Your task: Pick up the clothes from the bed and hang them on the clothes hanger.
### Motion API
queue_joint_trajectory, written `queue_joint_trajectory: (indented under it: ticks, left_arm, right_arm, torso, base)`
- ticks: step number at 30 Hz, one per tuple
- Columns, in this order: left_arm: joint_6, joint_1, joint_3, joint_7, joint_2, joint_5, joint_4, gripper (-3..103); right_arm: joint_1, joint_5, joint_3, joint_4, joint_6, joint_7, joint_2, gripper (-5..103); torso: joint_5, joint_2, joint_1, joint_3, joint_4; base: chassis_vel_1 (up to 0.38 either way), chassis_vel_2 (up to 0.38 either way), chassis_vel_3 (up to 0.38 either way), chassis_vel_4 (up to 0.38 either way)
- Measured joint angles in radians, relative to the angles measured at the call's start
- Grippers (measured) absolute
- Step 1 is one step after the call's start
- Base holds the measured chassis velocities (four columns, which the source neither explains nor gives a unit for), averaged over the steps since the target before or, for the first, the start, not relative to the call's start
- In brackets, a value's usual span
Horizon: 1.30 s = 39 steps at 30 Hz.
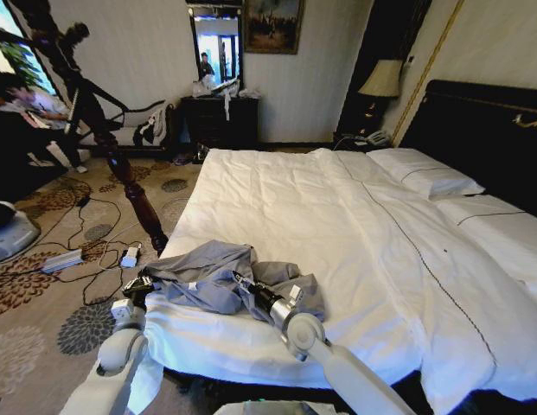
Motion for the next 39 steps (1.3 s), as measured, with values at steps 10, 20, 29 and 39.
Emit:
queue_joint_trajectory:
  ticks: [10,20,29,39]
  left_arm:
    - [0.0,-0.002,0.002,-0.001,0.002,0.0,0.014,0]
    - [0.0,0.0,-0.005,-0.005,0.017,-0.005,0.013,0]
    - [0.001,-0.003,-0.002,-0.007,0.007,-0.004,0.014,0]
    - [0.002,-0.002,0.0,-0.009,0.005,0.0,0.014,0]
  right_arm:
    - [-0.054,-0.181,-0.047,0.05,0.084,-0.141,-0.045,25]
    - [-0.068,-0.291,-0.06,0.035,0.068,-0.239,-0.142,17]
    - [-0.071,-0.296,-0.056,0.042,0.062,-0.257,-0.156,49]
    - [-0.095,-0.306,-0.041,0.03,0.078,-0.296,-0.151,27]
  torso:
    - [0.0001,0.0,0.0,0.0,0.0]
    - [0.0002,0.0,0.0,0.0,-0.0001]
    - [0.0002,0.0,0.0,0.0,0.0]
    - [0.0002,0.0,0.0,0.0,0.0]
  base:
    - [0.0,0.0,0.0,0.0]
    - [0.0,0.0,0.0,0.0]
    - [0.0,0.0,0.0,0.0]
    - [0.0,0.0,0.0,0.0]
